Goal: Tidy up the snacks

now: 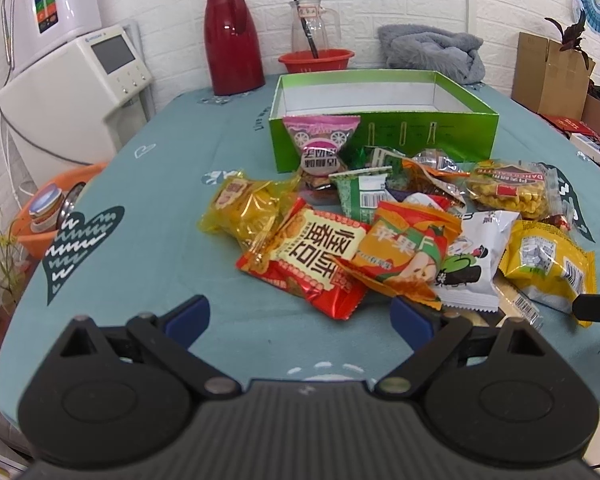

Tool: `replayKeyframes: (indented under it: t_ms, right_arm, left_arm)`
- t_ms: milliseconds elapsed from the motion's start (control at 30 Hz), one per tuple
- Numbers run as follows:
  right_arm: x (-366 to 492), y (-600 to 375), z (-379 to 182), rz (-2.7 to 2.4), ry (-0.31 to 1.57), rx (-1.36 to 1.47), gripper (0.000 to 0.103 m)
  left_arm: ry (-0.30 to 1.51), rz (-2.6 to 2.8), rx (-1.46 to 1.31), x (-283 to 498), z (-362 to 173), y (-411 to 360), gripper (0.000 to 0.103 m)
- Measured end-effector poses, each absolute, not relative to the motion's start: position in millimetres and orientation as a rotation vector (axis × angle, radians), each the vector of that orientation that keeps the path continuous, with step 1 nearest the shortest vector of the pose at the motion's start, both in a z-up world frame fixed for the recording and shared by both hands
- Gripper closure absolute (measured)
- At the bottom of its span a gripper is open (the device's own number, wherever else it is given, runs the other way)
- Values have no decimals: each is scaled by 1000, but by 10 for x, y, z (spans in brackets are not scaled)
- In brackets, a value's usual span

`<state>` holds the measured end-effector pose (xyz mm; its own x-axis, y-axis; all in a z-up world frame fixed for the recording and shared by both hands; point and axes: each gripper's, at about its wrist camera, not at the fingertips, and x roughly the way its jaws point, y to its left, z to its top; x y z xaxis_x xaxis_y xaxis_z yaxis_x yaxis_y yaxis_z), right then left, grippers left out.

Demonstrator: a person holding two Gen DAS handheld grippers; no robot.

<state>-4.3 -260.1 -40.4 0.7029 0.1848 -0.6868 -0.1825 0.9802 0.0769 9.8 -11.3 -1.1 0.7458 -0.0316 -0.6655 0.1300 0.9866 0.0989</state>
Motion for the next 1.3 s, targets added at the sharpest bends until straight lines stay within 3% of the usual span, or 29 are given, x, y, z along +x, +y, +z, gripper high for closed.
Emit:
replayKeyframes:
  t_ms: [400, 767, 833, 867, 900, 1100, 1133, 1200, 1300]
  right_arm:
    - [5, -2633, -500, 241, 737, -14, 0]
    - [186, -2701, -575, 419, 640, -35, 0]
    - [206, -2735, -606, 433, 655, -26, 0]
    - [203, -2780, -620, 429, 654, -14, 0]
    - [198, -2849, -628, 435, 656, 19, 0]
    - [44, -3057, -633, 424, 655, 49, 0]
    - [29, -3061, -631, 422, 656, 47, 0]
    - [19, -3046, -624, 412, 652, 41, 0]
    - [39, -3017, -604, 419, 636, 42, 0]
  left_arm:
    - [744, -262, 80, 75, 6, -150, 11]
    - [739, -491, 88, 89, 184, -643, 12]
    - [756, -531, 86, 122, 163, -720, 24]
    - [773, -550, 91, 152, 141, -777, 42]
    - [791, -571, 91, 185, 114, -822, 49]
    - [746, -485, 209, 360, -44, -1065, 48]
    - [741, -489, 213, 376, -54, -1077, 45]
    - [736, -487, 229, 396, -78, -1096, 30]
    - [750, -499, 258, 446, -142, -1114, 32]
